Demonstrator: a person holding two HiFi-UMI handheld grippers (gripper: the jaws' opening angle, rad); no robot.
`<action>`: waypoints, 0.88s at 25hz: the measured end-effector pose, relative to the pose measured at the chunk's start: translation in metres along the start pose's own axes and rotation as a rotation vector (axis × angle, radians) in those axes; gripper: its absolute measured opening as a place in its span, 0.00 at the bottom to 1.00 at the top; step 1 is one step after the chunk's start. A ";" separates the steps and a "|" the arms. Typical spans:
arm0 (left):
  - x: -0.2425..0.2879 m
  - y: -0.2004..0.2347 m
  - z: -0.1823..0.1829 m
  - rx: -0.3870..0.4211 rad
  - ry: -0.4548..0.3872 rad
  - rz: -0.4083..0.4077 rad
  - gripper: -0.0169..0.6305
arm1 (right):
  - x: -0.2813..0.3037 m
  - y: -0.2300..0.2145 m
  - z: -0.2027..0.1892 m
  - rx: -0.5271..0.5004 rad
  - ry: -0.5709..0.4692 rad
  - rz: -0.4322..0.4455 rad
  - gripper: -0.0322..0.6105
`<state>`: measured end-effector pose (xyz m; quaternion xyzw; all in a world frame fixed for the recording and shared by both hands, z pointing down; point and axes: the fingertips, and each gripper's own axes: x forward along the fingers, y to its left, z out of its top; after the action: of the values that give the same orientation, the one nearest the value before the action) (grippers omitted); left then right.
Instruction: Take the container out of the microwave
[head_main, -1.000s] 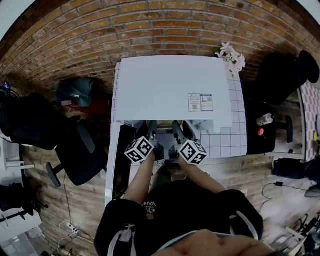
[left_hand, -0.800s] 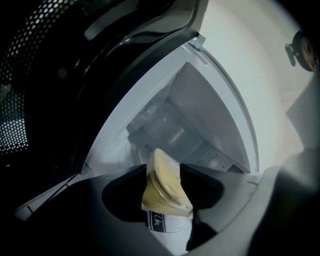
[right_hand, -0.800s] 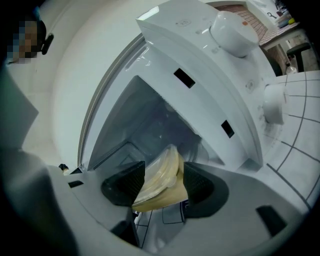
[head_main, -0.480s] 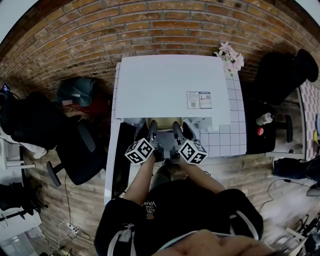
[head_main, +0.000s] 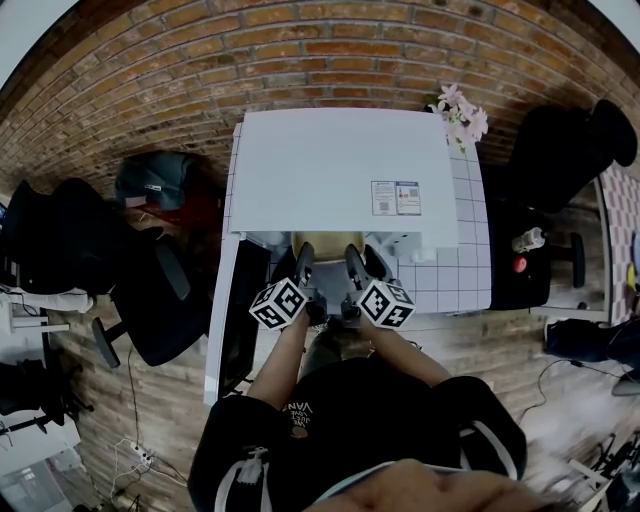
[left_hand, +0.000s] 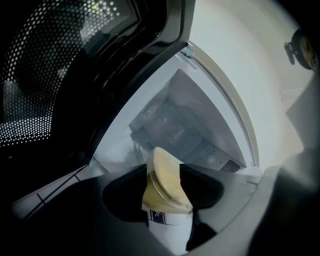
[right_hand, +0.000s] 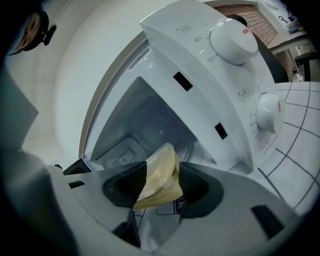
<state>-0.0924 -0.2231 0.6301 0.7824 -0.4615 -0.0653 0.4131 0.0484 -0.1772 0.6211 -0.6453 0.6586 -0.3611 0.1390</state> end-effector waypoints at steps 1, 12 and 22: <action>-0.001 -0.001 -0.001 0.000 -0.002 -0.001 0.35 | -0.001 0.000 0.000 -0.003 0.003 0.004 0.36; -0.014 -0.008 -0.007 -0.007 -0.036 0.018 0.35 | -0.011 0.001 0.004 -0.025 0.036 0.051 0.35; -0.034 -0.017 -0.012 -0.025 -0.090 0.041 0.35 | -0.028 0.007 0.005 -0.047 0.067 0.104 0.35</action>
<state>-0.0942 -0.1853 0.6163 0.7637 -0.4948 -0.0976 0.4029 0.0503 -0.1525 0.6053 -0.6007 0.7039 -0.3594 0.1204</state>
